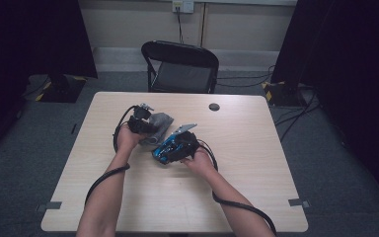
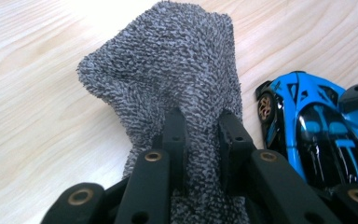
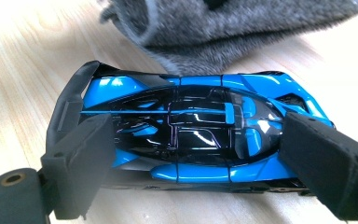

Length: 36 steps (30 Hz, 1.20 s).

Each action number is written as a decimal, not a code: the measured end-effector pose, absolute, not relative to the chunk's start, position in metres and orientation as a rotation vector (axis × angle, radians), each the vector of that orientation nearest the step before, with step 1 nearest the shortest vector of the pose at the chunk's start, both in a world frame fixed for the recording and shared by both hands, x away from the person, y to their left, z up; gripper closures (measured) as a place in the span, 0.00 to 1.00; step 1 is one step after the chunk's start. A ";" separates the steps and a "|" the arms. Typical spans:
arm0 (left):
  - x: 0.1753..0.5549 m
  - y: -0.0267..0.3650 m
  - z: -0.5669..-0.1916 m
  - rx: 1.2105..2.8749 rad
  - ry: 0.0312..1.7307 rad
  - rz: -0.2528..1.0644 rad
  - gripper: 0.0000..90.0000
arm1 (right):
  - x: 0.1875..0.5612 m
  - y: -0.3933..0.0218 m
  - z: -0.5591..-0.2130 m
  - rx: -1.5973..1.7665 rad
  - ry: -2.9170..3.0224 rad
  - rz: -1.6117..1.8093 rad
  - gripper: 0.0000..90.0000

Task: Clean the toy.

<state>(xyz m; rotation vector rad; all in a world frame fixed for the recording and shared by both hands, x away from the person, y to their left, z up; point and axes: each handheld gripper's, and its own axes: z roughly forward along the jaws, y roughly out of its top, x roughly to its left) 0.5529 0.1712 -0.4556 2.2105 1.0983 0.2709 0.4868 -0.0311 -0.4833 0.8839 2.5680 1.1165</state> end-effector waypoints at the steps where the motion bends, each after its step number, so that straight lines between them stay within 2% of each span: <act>1: 0.553 0.168 -0.457 2.222 1.089 0.270 0.84 | 0.487 -0.031 -0.483 0.885 2.566 1.120 0.11; 18: 0.551 0.143 -0.473 2.290 1.066 0.224 0.82 | 0.487 -0.030 -0.483 0.889 2.564 1.109 0.11; 20: 0.551 0.143 -0.473 2.268 1.097 0.215 0.80 | 0.487 -0.030 -0.483 0.891 2.564 1.109 0.11; 23: 0.549 0.143 -0.474 2.250 1.126 0.258 0.67 | 0.487 -0.030 -0.483 0.892 2.564 1.109 0.11; 28: 0.546 0.146 -0.474 2.201 1.184 0.306 0.57 | 0.486 -0.030 -0.483 0.893 2.564 1.108 0.11; 31: 0.545 0.150 -0.471 2.164 1.209 0.287 0.53 | 0.486 -0.030 -0.483 0.893 2.561 1.109 0.11; 36: 0.543 0.157 -0.467 2.132 1.268 0.317 0.55 | 0.486 -0.030 -0.483 0.893 2.563 1.107 0.11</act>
